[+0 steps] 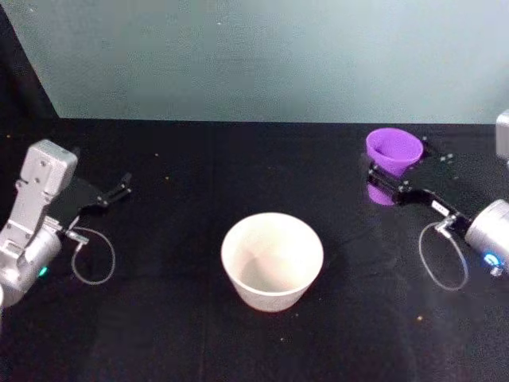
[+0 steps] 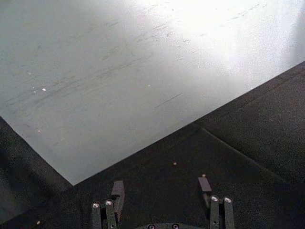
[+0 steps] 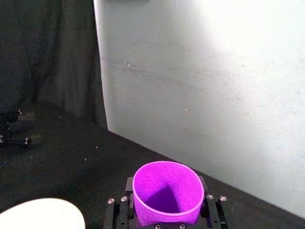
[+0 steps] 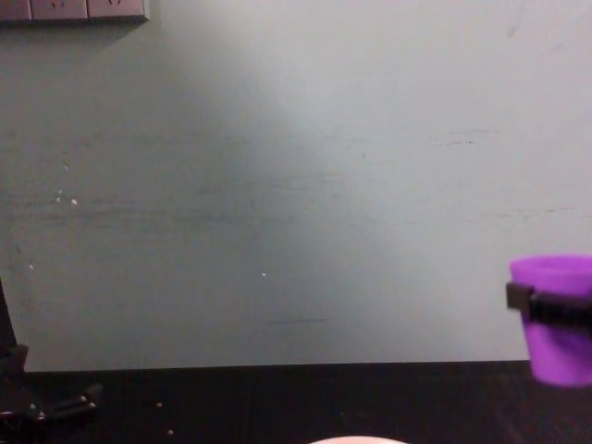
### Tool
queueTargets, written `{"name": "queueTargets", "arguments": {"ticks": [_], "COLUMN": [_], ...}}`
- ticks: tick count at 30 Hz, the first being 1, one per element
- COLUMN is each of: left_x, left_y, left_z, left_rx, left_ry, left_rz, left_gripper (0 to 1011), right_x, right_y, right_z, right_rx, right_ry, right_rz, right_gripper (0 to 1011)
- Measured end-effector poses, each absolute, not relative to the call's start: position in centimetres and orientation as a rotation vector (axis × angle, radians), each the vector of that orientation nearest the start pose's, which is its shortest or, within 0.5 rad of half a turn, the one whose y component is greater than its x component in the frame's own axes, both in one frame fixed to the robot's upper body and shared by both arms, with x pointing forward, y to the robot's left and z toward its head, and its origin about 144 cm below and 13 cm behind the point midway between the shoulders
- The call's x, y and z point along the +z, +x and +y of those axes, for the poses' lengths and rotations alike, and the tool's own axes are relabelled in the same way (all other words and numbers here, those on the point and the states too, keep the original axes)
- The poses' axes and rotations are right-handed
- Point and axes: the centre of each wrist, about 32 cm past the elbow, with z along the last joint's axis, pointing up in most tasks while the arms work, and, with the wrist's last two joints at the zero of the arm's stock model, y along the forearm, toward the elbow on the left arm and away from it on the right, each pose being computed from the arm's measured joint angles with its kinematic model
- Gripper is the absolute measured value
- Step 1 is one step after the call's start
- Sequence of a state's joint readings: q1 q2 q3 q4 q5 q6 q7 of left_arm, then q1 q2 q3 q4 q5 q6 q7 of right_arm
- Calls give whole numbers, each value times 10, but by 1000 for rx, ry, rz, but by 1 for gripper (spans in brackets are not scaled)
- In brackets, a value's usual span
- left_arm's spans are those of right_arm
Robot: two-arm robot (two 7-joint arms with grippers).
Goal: Pick up the cup and pour the mung beans from the cup into the bowl.
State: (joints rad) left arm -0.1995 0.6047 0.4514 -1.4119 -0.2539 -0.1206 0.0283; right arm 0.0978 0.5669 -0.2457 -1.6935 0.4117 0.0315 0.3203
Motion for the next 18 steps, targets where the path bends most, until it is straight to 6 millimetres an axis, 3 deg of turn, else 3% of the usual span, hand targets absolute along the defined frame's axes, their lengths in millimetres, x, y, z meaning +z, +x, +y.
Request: {"name": "queueTargets", "arguments": {"ticks": [4, 9, 18], "left_x": [1140, 1140, 1140], "left_y": [489, 489, 489], "left_z": [310, 310, 310], "left_rx": [1248, 1248, 1248], "left_ry": [305, 304, 304], "left_rz": [-285, -285, -285], "left_gripper": [1011, 1011, 1011], "right_x": [1234, 1247, 1250], "right_y": [468, 461, 459], "right_z": [-307, -311, -312], "right_rx": [-989, -993, -993], "right_ry": [-103, -81, -71], "right_rz": [-153, -156, -158], "right_gripper": [742, 742, 742]}}
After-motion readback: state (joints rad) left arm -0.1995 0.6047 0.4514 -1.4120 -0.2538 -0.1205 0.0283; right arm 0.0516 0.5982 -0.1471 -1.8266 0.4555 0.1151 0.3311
